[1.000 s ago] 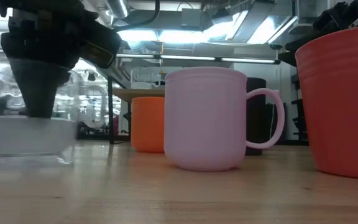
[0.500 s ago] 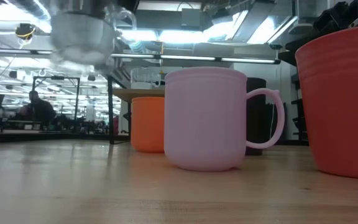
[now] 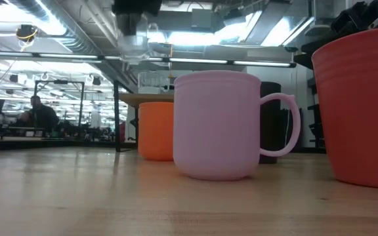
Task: Stack small to large cups/mugs on shelf
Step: Put the transparent mug on top of the shelf
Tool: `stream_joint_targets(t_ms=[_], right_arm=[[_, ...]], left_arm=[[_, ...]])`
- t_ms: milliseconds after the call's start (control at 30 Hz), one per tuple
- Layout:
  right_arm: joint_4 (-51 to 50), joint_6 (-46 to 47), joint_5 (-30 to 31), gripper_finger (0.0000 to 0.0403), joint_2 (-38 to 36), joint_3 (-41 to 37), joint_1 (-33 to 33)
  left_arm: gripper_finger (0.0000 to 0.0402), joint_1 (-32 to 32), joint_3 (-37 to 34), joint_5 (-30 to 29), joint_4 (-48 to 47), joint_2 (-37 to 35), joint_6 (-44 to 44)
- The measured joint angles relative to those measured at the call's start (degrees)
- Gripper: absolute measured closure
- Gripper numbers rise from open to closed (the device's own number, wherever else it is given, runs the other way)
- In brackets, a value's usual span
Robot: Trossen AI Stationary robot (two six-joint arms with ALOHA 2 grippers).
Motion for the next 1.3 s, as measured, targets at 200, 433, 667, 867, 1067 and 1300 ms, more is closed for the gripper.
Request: stream_joint_targets(t_ms=[200, 433, 667, 867, 1067, 1300], right_arm=[[0.41, 2.55, 0.02, 0.0249, 0.0, 0.0, 0.0], [0.37, 1.25, 0.02, 0.0249, -0.02, 0.0, 0.0], [0.33, 1.0, 0.02, 0.0249, -0.02, 0.0, 0.0], [0.33, 0.89, 0.04, 0.0249, 0.0, 0.0, 0.0], [0.26, 0.87, 0.04, 0.0249, -0.01, 0.0, 0.0], [0.26, -0.61, 0.12, 0.0249, 0.0, 0.0, 0.0]], left_arm=[[0.0401, 8.79, -0.18, 1.64, 1.07, 0.89, 10.15], [0.0401, 11.22, -0.24, 1.31, 2.02, 5.5, 11.82], [0.0401, 12.21, -0.26, -0.02, 2.31, 9.85, 13.39], [0.0401, 13.14, -0.26, -0.26, 5.3, 10.27, 14.79], [0.0401, 14.82, -0.26, -0.69, 5.81, 10.35, 16.85], [0.0401, 15.56, -0.26, -0.39, 7.03, 10.84, 17.7]])
